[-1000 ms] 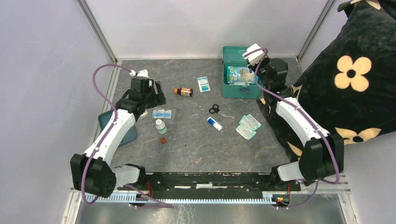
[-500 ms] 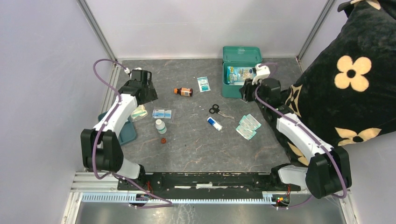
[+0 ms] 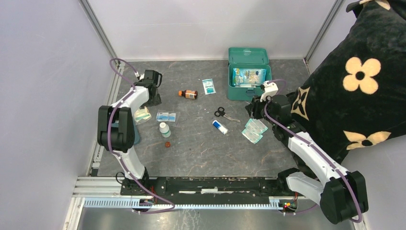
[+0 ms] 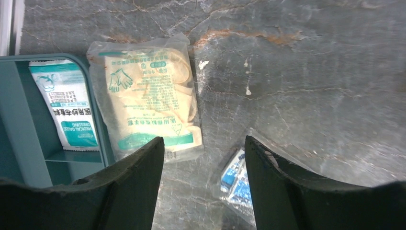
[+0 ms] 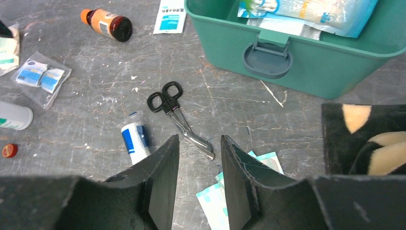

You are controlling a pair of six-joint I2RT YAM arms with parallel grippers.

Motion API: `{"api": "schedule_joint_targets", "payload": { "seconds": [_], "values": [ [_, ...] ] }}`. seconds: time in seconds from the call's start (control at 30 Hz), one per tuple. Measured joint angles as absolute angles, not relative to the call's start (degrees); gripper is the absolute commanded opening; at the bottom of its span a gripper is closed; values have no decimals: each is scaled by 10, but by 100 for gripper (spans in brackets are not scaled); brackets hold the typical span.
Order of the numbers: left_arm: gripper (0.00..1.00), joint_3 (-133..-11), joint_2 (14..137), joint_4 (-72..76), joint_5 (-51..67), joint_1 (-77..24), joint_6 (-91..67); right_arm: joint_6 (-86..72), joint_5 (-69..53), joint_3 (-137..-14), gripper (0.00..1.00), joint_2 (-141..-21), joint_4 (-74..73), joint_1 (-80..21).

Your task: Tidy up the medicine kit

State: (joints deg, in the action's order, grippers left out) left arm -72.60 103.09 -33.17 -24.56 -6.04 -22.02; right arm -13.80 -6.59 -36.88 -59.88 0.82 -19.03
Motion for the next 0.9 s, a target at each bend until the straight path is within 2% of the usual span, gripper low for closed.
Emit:
{"api": "schedule_joint_targets", "payload": {
  "seconds": [0.2,0.7,0.9],
  "values": [
    [65,-736,1060,-331,-249,-48,-220,-139,-82,-352,43,-598,6,-197],
    [54,-739,1090,-326,-233,-12,-219,-132,-90,-352,43,-601,7,-199],
    [42,-739,1102,-324,-223,-8,-218,-130,-90,-352,43,-601,7,-199]
  ]
}}
